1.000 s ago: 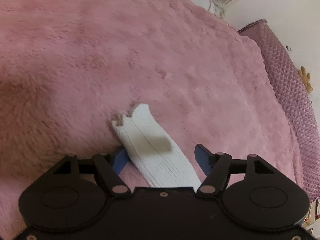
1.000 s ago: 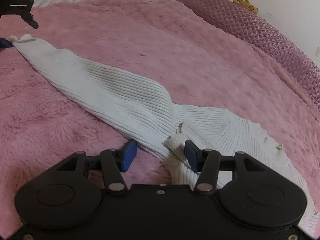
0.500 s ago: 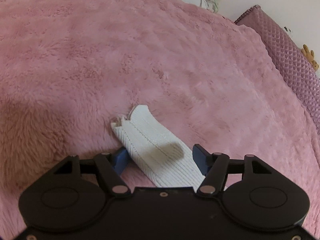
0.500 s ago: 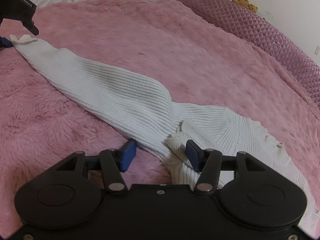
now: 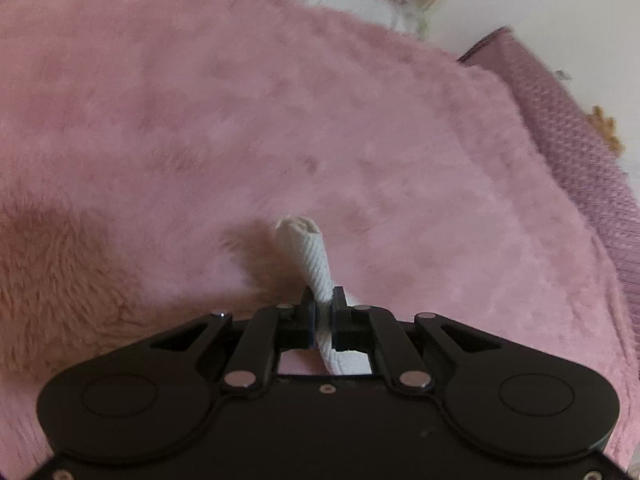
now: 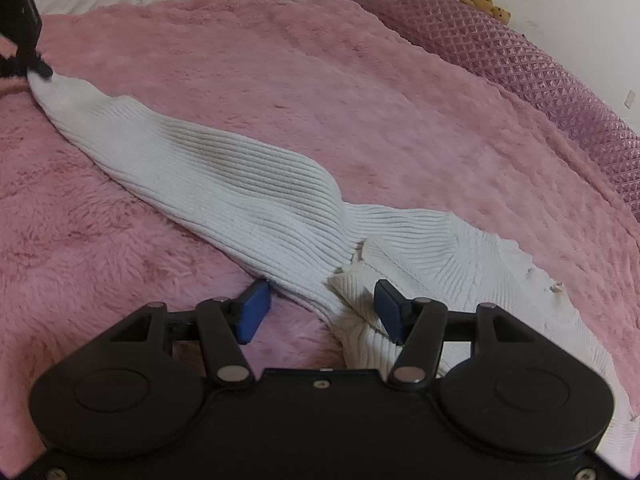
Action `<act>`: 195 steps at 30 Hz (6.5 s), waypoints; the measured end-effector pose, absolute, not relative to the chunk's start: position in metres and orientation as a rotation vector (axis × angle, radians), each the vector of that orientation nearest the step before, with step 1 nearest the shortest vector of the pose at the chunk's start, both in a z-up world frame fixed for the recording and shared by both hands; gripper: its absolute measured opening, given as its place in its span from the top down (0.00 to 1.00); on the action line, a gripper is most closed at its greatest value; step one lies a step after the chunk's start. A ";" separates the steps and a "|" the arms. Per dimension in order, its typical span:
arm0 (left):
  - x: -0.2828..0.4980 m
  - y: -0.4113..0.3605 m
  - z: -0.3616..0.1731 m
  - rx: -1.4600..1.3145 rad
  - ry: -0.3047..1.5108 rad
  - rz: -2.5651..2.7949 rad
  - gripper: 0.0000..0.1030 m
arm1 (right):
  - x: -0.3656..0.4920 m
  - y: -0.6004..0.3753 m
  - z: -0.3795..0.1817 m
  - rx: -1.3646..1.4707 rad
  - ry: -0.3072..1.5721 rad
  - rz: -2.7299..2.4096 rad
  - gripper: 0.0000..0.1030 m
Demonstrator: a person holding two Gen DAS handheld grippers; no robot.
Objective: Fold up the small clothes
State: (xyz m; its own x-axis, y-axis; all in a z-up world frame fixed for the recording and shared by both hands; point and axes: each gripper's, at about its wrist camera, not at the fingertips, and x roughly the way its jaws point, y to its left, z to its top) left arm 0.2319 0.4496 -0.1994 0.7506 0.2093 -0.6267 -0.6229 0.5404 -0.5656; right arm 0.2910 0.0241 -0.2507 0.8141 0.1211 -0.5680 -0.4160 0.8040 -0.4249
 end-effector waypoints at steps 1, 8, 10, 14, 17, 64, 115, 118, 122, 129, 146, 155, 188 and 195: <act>0.231 0.446 -0.193 -0.868 0.514 0.498 0.97 | 0.292 0.023 -0.251 -0.563 0.559 0.309 0.43; 0.241 0.402 -0.143 -0.872 0.436 0.245 0.97 | 0.301 0.016 -0.252 -0.499 0.609 0.338 0.43; 0.247 0.384 -0.130 -0.885 0.422 0.160 0.97 | 0.301 0.013 -0.250 -0.476 0.612 0.345 0.43; 0.260 0.339 -0.099 -0.872 0.415 0.010 0.97 | 0.291 -0.006 -0.226 -0.352 0.589 0.349 0.43; 0.271 0.302 -0.081 -0.873 0.418 -0.094 0.97 | 0.280 -0.030 -0.205 -0.282 0.569 0.317 0.40; 0.379 -0.029 -0.221 -0.567 0.763 -0.439 0.59 | 0.260 -0.311 -0.186 0.002 0.645 -0.142 0.38; 0.367 0.080 -0.270 -0.534 0.788 -0.092 0.54 | 0.308 -0.309 -0.218 0.019 0.627 -0.137 0.55; 0.368 0.086 -0.270 -0.559 0.793 -0.101 0.54 | 0.307 -0.305 -0.221 -0.009 0.627 -0.140 0.55; 0.349 0.091 -0.242 -0.557 0.774 -0.135 0.55 | 0.290 -0.304 -0.196 0.028 0.595 -0.104 0.55; 0.330 0.082 -0.244 -0.436 0.805 -0.129 0.52 | 0.260 -0.276 -0.176 -0.074 0.550 -0.020 0.52; 0.252 0.109 -0.191 -0.432 0.838 -0.182 0.50 | 0.192 -0.280 -0.159 -0.043 0.642 0.055 0.52; 0.113 0.131 -0.180 -0.235 1.087 -0.270 0.48 | 0.025 -0.300 -0.152 0.010 0.831 0.178 0.47; 0.099 0.136 -0.277 -0.312 1.415 -0.541 0.54 | 0.022 -0.318 -0.230 0.230 1.141 0.298 0.49; 0.104 0.132 -0.279 -0.294 1.421 -0.503 0.73 | 0.027 -0.312 -0.234 0.227 1.155 0.307 0.59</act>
